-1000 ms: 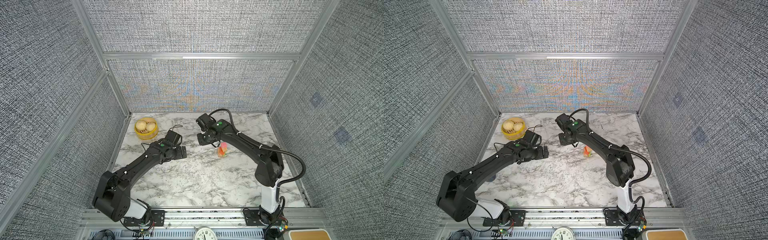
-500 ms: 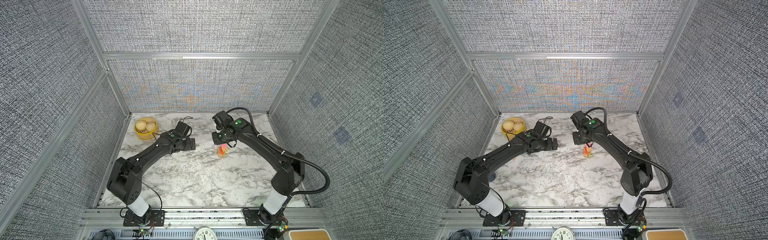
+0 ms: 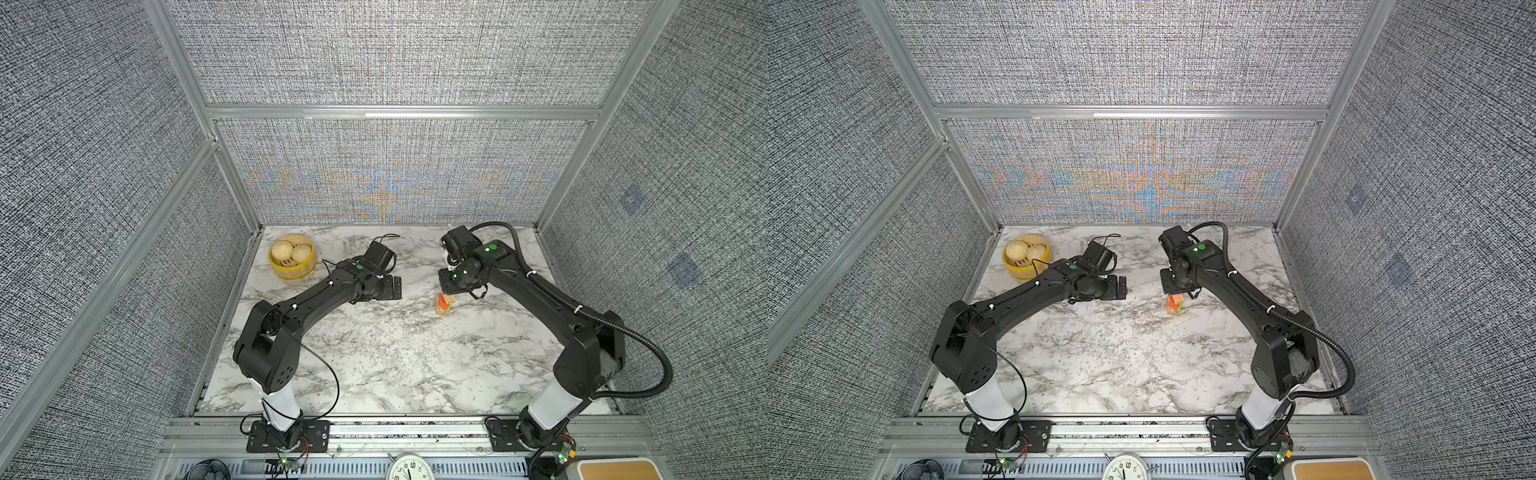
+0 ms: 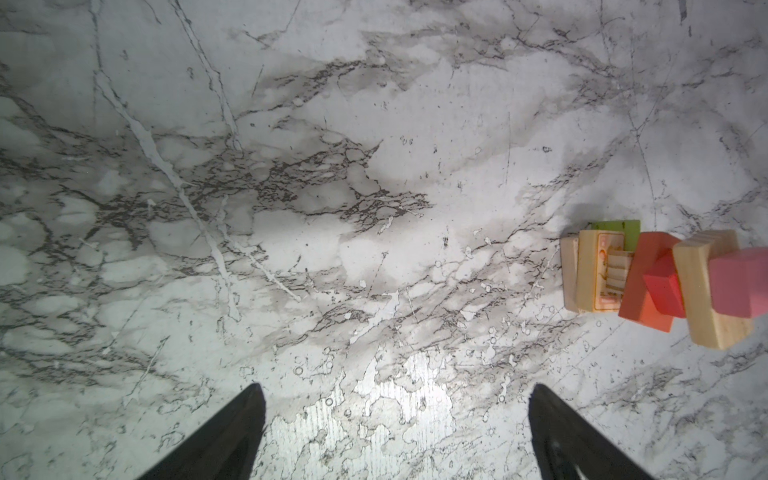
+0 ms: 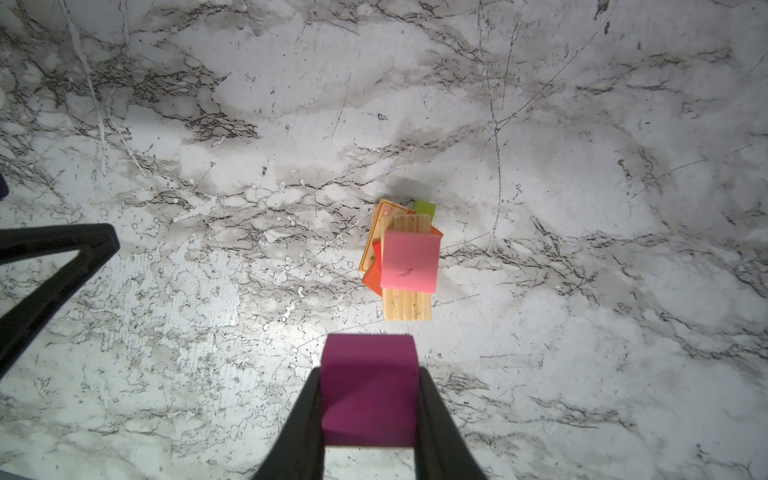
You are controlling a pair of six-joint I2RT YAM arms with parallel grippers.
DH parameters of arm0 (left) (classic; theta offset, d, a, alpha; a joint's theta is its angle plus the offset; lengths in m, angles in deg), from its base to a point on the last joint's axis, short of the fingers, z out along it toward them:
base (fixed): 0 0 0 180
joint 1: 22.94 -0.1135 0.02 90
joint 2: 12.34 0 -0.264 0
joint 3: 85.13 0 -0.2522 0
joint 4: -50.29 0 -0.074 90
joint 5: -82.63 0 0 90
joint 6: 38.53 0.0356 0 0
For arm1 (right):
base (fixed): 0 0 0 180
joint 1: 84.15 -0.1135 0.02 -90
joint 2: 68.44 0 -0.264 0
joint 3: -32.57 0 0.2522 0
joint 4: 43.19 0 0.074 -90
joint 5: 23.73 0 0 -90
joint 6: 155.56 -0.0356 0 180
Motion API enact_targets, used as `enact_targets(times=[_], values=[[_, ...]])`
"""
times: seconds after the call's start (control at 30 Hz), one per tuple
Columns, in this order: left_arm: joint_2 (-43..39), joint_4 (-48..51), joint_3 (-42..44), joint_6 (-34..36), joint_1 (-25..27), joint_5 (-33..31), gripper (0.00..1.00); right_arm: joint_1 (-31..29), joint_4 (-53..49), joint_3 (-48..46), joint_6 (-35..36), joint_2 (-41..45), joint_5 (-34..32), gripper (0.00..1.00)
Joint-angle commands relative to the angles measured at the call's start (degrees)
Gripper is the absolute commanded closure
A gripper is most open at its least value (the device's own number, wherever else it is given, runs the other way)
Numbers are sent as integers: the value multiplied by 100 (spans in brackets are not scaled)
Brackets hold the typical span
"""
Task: Build the wood block tower
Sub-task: 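Carry the magenta cube with the right gripper over the stack, then lower the magenta cube onto the stack and open the right gripper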
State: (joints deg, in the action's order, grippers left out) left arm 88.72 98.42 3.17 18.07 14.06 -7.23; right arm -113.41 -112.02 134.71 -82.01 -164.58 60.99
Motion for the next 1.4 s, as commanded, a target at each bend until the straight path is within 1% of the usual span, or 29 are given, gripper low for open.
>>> enact_targets(times=[0.0, 0.27, 0.7, 1.03, 1.37], values=[[41, -114, 4, -10, 18, 18, 1, 58, 44, -44, 93, -40, 79, 74], [116, -109, -11, -8, 23, -21, 1, 173, 143, -51, 162, -223, 117, 74], [445, -9, -296, 89, 27, -24, 1, 304, 195, 105, 223, -528, 124, 74], [536, 144, -470, 149, 19, -127, 1, 324, 123, 327, 289, -744, 150, 74], [604, 197, -520, 159, 18, -183, 0, 346, 144, 314, 313, -836, 159, 74]])
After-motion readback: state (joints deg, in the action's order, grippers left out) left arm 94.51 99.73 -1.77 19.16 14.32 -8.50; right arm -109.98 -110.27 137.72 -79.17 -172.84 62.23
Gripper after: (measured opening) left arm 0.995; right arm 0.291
